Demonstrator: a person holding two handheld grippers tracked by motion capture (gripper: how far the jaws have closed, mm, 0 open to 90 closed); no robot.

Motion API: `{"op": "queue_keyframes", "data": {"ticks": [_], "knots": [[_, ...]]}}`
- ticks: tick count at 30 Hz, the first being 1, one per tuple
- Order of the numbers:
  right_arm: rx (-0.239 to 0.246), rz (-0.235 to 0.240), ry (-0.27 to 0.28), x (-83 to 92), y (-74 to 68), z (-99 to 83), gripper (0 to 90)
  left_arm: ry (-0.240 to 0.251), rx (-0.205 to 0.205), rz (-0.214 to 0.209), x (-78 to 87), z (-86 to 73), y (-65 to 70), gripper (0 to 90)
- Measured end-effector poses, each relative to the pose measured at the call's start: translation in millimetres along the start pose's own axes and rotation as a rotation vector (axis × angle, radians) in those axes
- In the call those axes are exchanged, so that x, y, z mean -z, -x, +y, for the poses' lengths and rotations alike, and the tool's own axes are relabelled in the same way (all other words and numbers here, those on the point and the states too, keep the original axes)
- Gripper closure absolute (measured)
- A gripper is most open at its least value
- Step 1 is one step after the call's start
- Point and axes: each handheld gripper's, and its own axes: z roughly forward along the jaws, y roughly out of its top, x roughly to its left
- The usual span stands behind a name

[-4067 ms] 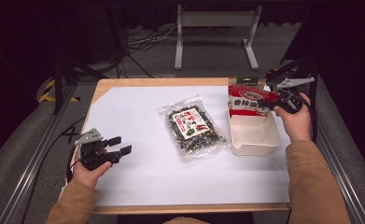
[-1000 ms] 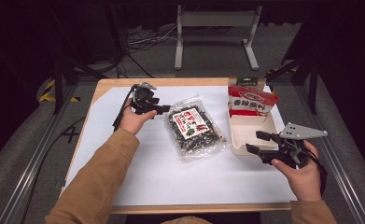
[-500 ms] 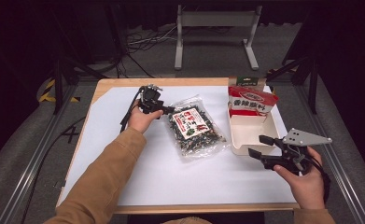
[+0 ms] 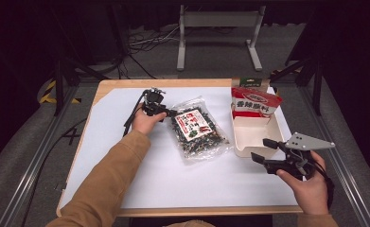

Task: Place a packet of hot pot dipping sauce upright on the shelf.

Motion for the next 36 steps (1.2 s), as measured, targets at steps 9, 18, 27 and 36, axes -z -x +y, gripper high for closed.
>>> {"op": "queue_keyframes", "data": {"ticks": [9,18,27,36], "knots": [[0.007,-0.002,-0.018,-7.0,-0.6,-1.9,29.3,-0.019,0.01,-0.029,-9.9,-4.0,-1.9,28.1],[0.006,-0.002,-0.017,-8.5,-1.2,-2.7,28.2,-0.032,-0.004,-0.027,-12.4,-5.0,-1.0,29.1],[0.014,-0.01,-0.014,-11.5,-2.5,-4.2,27.9,-0.031,-0.029,-0.02,-14.3,-5.5,5.3,36.3],[0.012,-0.008,0.008,-8.3,-2.0,-3.7,27.9,-0.059,-0.014,-0.025,-13.9,-3.5,11.4,51.0]]}}
